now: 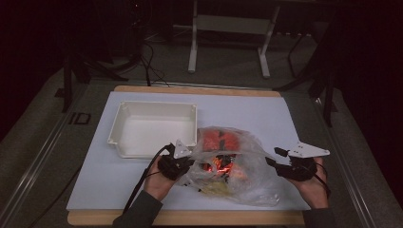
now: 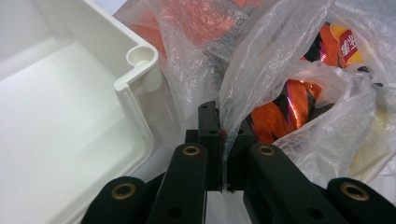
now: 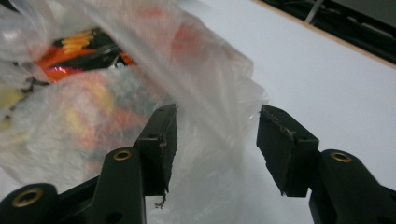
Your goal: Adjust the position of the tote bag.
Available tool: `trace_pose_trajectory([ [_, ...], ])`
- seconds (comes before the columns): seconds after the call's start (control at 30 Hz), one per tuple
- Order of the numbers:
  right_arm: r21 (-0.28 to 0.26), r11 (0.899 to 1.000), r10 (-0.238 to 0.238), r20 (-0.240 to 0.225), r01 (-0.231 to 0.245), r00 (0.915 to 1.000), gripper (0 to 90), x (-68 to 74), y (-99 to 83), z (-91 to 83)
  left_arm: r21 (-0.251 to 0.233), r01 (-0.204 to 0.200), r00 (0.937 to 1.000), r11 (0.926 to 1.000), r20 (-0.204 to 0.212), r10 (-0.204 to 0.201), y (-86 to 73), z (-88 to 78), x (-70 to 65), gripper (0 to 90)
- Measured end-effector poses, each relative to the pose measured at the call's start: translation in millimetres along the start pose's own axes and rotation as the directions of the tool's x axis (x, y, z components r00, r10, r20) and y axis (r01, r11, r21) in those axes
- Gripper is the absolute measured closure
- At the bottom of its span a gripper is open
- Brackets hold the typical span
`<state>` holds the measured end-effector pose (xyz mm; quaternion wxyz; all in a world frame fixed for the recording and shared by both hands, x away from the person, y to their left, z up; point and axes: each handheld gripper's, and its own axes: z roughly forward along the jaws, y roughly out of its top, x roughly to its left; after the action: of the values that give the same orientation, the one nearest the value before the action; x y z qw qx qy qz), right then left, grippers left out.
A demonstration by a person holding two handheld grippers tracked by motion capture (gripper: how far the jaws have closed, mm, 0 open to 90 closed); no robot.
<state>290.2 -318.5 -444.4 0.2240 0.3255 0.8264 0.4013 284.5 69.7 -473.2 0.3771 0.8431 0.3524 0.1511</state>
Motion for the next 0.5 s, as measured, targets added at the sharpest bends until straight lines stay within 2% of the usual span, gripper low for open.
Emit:
trace_pose_trajectory([
  [0.1,-0.021,1.0,0.006,-0.018,-0.007,0.9998,49.3,2.0,1.7,-3.8,-0.001,0.002,1.0,1.0,0.002,-0.002,0.4,1.3,-0.9,88.4],
  [0.13,-0.022,1.0,-0.005,-0.037,0.004,0.9993,53.2,4.3,2.2,-4.4,-0.001,0.001,1.0,1.0,0.002,-0.001,0.6,1.5,-1.0,88.5],
  [0.2,-0.029,0.999,-0.029,-0.073,0.026,0.9969,66.7,10.6,3.1,-3.4,-0.001,-0.001,1.0,1.0,0.003,0.001,1.2,1.5,-1.5,88.4],
  [0.3,-0.038,0.998,-0.051,-0.115,0.047,0.992,78.1,19.8,4.2,0.5,-0.006,-0.001,1.0,1.0,0.004,0.001,2.1,1.6,-2.3,88.4],
  [0.5,-0.024,0.995,-0.102,-0.167,0.099,0.9807,87.5,38.9,10.8,14.0,-0.006,0.001,1.0,1.0,0.004,-0.001,1.9,1.5,-2.2,88.4],
])
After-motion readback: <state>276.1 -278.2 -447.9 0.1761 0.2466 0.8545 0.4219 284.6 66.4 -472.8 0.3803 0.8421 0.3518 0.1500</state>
